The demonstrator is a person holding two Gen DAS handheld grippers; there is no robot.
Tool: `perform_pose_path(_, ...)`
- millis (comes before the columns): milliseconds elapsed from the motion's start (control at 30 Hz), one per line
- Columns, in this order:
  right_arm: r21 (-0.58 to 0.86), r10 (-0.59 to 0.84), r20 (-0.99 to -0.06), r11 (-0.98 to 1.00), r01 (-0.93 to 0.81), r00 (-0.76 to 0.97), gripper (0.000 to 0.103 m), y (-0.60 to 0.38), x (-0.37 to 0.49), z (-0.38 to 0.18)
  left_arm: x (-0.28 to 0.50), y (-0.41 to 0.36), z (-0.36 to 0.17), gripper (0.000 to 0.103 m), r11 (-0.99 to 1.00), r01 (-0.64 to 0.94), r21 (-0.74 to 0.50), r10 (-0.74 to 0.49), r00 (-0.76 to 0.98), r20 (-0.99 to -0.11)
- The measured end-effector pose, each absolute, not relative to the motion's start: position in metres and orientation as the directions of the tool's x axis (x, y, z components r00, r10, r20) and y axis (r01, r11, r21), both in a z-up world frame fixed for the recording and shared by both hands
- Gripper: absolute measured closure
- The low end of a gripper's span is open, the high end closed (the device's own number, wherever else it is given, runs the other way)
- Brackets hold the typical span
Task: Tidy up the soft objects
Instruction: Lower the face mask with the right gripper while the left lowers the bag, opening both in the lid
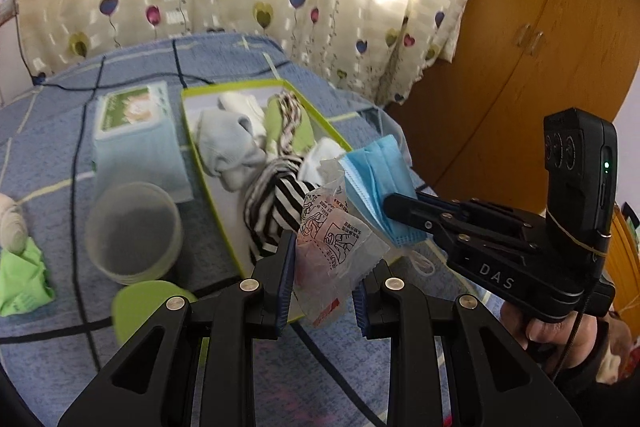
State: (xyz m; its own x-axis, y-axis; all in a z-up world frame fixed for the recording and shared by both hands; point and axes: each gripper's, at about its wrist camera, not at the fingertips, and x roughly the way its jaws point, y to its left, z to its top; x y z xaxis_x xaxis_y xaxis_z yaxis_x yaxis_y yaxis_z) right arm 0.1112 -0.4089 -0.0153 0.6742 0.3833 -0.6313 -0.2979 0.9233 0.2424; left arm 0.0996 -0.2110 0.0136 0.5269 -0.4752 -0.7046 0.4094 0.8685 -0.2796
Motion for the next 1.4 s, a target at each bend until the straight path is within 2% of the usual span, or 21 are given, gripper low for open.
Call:
perform_pose_path(400,0.261,0.392,-0.668,0.919,-0.294,0.632,0.093,-0.410,0.145,-0.038,0.128,-0.228,-0.012,0.077,0.887,0.372,-0.272,-0.433,0.473,-0.767)
perform_pose_path(833,0.247,0.399,-0.662,0.916,-0.317,0.635,0.091,-0.402,0.175,-0.036,0.160,-0.224,-0.021,0.077,0.913,0.306,-0.272,-0.396,0.498,-0.771)
perform_pose_path(867,0.249,0.406,-0.661,0.912,-0.326,0.631,0.085,-0.402,0.173,-0.036,0.160,-0.223,-0.022,0.077,0.909,0.306,-0.282,-0.405,0.492,-0.771)
perform_pose_path(900,0.250,0.410,-0.661,0.910,-0.330,0.629,0.070,-0.401,0.173,-0.036,0.160,-0.223,-0.022,0.076,0.908,0.306,-0.285,-0.407,0.488,-0.772)
perform_pose_path(967,0.242,0.402,-0.664,0.913,-0.328,0.630,0.054,-0.401,0.170,-0.036,0.157,-0.223,-0.021,0.075,0.908,0.311,-0.282,-0.408,0.493,-0.768)
perform_pose_path(1000,0.239,0.401,-0.662,0.914,-0.329,0.633,0.054,-0.402,0.168,-0.036,0.156,-0.223,-0.020,0.075,0.908,0.312,-0.279,-0.407,0.498,-0.766)
perform_pose_path(1133,0.227,0.398,-0.647,0.915,-0.334,0.651,0.054,-0.402,0.159,-0.030,0.149,-0.218,-0.014,0.061,0.906,0.313,-0.287,-0.416,0.520,-0.746)
perform_pose_path(1400,0.222,0.385,-0.617,0.922,-0.318,0.686,0.054,-0.412,0.145,-0.023,0.139,-0.208,0.001,0.060,0.902,0.316,-0.294,-0.428,0.560,-0.709)
